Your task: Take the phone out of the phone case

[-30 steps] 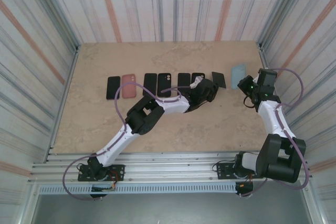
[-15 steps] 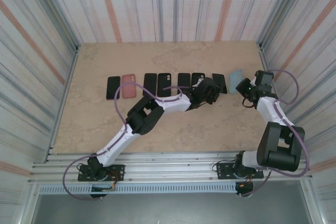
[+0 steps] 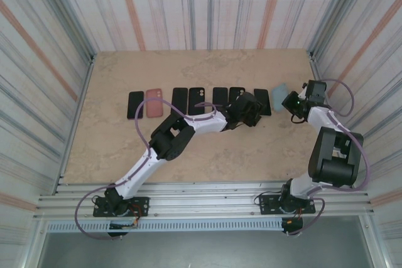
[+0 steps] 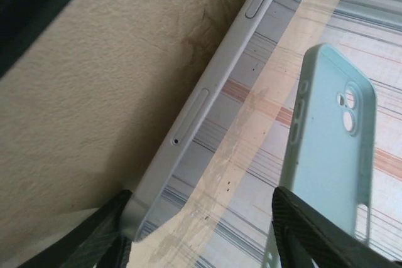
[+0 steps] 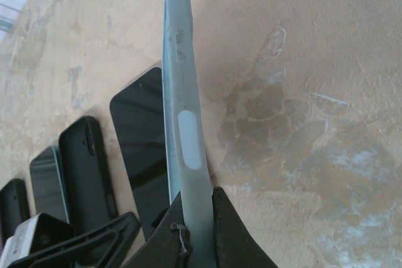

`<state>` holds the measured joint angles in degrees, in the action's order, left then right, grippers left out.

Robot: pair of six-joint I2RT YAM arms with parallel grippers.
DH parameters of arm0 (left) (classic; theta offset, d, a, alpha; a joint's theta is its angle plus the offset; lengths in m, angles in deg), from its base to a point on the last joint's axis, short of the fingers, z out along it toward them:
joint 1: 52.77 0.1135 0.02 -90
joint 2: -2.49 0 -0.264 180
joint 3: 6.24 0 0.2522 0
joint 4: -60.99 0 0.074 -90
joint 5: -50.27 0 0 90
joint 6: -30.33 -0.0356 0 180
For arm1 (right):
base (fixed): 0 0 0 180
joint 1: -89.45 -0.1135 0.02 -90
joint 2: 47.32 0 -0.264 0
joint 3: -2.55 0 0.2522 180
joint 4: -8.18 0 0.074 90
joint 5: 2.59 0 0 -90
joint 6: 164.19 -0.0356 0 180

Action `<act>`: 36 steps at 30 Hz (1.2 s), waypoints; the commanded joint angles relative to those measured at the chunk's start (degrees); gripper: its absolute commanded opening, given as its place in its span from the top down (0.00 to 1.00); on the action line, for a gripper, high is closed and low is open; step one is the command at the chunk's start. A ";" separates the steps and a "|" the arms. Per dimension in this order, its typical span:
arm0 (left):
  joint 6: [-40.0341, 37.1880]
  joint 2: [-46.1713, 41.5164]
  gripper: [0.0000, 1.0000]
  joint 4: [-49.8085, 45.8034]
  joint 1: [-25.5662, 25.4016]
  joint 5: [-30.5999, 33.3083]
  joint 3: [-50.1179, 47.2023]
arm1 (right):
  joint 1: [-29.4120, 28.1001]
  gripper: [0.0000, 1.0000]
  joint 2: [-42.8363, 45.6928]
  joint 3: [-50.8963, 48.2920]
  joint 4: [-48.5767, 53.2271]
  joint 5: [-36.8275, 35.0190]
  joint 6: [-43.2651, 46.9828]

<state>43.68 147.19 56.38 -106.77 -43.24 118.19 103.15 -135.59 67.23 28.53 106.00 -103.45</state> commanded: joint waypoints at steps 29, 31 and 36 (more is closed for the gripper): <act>-2.95 -12.38 0.29 2.34 2.41 -6.26 -7.95 | 5.05 0.71 -13.22 4.92 -0.61 10.59 0.89; -4.27 -13.18 0.29 2.02 2.76 -6.64 -7.93 | 5.33 0.69 -13.24 5.43 0.64 10.01 1.80; -5.72 -15.47 0.29 2.78 3.94 -7.48 -9.93 | 6.27 0.66 -13.38 6.59 2.99 9.40 3.72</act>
<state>40.40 136.37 58.04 -103.78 -49.76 110.15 108.77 -148.53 71.65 28.42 115.75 -102.38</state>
